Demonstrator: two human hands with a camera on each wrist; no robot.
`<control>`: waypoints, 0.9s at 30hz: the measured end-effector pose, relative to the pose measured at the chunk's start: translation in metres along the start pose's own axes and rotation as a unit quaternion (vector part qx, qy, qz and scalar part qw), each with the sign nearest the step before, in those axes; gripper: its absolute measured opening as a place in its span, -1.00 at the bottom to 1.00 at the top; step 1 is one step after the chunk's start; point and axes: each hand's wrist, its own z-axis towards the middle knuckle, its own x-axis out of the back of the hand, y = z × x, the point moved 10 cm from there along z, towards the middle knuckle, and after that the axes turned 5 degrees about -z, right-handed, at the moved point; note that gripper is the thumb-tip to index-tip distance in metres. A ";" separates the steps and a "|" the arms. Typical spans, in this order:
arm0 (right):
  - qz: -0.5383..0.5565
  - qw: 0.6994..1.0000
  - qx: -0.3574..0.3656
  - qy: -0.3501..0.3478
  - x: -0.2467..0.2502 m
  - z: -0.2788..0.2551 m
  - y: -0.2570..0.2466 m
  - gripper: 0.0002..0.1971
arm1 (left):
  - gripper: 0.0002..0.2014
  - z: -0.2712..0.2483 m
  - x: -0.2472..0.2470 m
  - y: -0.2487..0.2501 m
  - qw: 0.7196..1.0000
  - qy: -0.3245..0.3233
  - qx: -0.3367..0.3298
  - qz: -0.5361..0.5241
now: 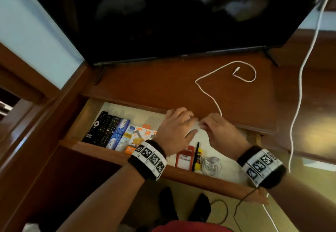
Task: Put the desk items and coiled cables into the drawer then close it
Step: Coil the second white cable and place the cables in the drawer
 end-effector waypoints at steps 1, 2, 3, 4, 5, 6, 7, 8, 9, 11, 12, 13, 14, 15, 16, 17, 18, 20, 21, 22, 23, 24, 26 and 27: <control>0.028 0.999 -0.014 0.020 0.012 0.001 -0.001 -0.93 | -0.61 0.001 0.011 0.005 0.999 0.002 -0.034 0.017; 0.053 0.998 -0.025 0.033 0.024 0.003 -0.003 -0.96 | -0.64 0.001 0.023 0.009 0.998 0.023 -0.059 0.024; 0.074 0.996 -0.032 0.043 0.034 0.005 -0.002 -0.96 | -0.68 0.002 0.038 0.009 0.996 0.054 -0.067 0.014; 0.093 0.994 -0.036 0.052 0.043 0.007 0.001 -0.94 | -0.73 0.003 0.055 0.006 0.994 0.092 -0.058 -0.016; 0.113 0.991 -0.040 0.059 0.051 0.010 0.006 -0.92 | -0.77 0.004 0.074 -0.003 0.989 0.124 -0.030 -0.075; 0.134 0.988 -0.045 0.068 0.060 0.012 0.012 -0.89 | -0.79 0.005 0.091 -0.013 0.976 0.150 0.003 -0.158; 0.155 0.983 -0.052 0.081 0.070 0.015 0.019 -0.86 | -0.80 0.005 0.105 -0.022 0.956 0.161 0.034 -0.244; 0.174 0.978 -0.058 0.096 0.081 0.017 0.026 -0.84 | -0.80 0.005 0.110 -0.029 0.936 0.143 0.060 -0.316; 0.186 0.974 -0.062 0.112 0.093 0.020 0.029 -0.82 | -0.80 0.007 0.111 -0.029 0.924 0.102 0.075 -0.362; 0.180 0.973 -0.043 0.138 0.118 0.030 0.024 -0.81 | -0.77 0.010 0.107 -0.017 0.901 0.007 0.075 -0.426; 0.168 0.975 -0.023 0.142 0.130 0.037 0.016 -0.81 | -0.72 0.012 0.105 -0.010 0.884 -0.021 0.070 -0.462; 0.149 0.979 0.003 0.141 0.141 0.045 0.007 -0.82 | -0.64 0.016 0.107 -0.004 0.863 -0.027 0.067 -0.500; 0.129 0.982 0.030 0.136 0.149 0.052 -0.003 -0.83 | -0.55 0.021 0.110 0.000 0.837 -0.023 0.070 -0.542; 0.114 0.983 0.052 0.134 0.156 0.059 -0.010 -0.84 | -0.45 0.026 0.113 0.004 0.806 -0.017 0.076 -0.587; 0.106 0.982 0.067 0.139 0.162 0.065 -0.014 -0.84 | -0.39 0.031 0.116 0.009 0.770 -0.014 0.081 -0.632; 0.104 0.980 0.077 0.149 0.167 0.070 -0.016 -0.84 | -0.38 0.036 0.119 0.015 0.729 -0.015 0.087 -0.679; 0.105 0.979 0.082 0.156 0.170 0.074 -0.017 -0.82 | -0.40 0.040 0.120 0.020 0.684 -0.020 0.098 -0.723; 0.111 0.977 0.078 0.162 0.170 0.080 -0.018 -0.78 | -0.47 0.046 0.120 0.030 0.604 -0.037 0.121 -0.787; 0.123 0.976 0.073 0.167 0.169 0.081 -0.019 -0.77 | -0.50 0.048 0.121 0.033 0.579 -0.041 0.126 -0.805; 0.150 0.971 0.065 0.173 0.169 0.080 -0.020 -0.75 | -0.53 0.049 0.123 0.035 0.563 -0.039 0.123 -0.816; 0.191 0.964 0.051 0.177 0.167 0.079 -0.019 -0.74 | -0.57 0.052 0.127 0.037 0.553 -0.031 0.112 -0.825; 0.231 0.957 0.034 0.174 0.163 0.077 -0.020 -0.74 | -0.60 0.053 0.133 0.039 0.541 -0.019 0.097 -0.835; 0.270 0.951 -0.022 0.148 0.147 0.074 -0.018 -0.66 | -0.66 0.058 0.147 0.039 0.513 0.018 0.067 -0.856; 0.272 0.953 -0.053 0.127 0.138 0.073 -0.018 -0.62 | -0.69 0.060 0.154 0.038 0.506 0.036 0.050 -0.860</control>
